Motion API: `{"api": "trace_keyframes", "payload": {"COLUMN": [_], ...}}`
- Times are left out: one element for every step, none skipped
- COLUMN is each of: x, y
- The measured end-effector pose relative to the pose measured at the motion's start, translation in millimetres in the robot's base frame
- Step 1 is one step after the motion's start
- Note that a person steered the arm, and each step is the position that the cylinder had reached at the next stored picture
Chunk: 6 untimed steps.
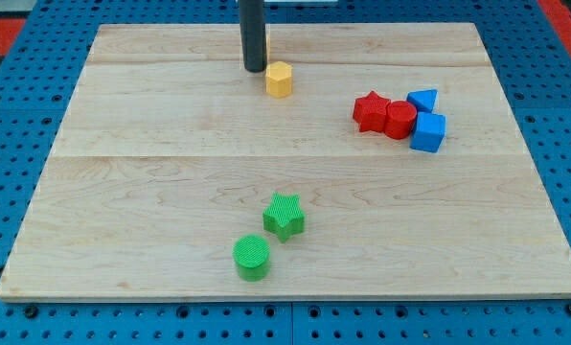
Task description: Place the yellow hexagon to the left of green star
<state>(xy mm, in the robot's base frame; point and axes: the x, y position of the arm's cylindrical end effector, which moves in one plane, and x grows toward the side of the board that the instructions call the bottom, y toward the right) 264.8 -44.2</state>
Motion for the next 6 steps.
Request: {"api": "trace_keyframes", "payload": {"x": [2.0, 58.8, 104.7, 146.0, 197.7, 231.0], "y": [29.9, 31.5, 48.1, 65.9, 70.1, 70.4]}}
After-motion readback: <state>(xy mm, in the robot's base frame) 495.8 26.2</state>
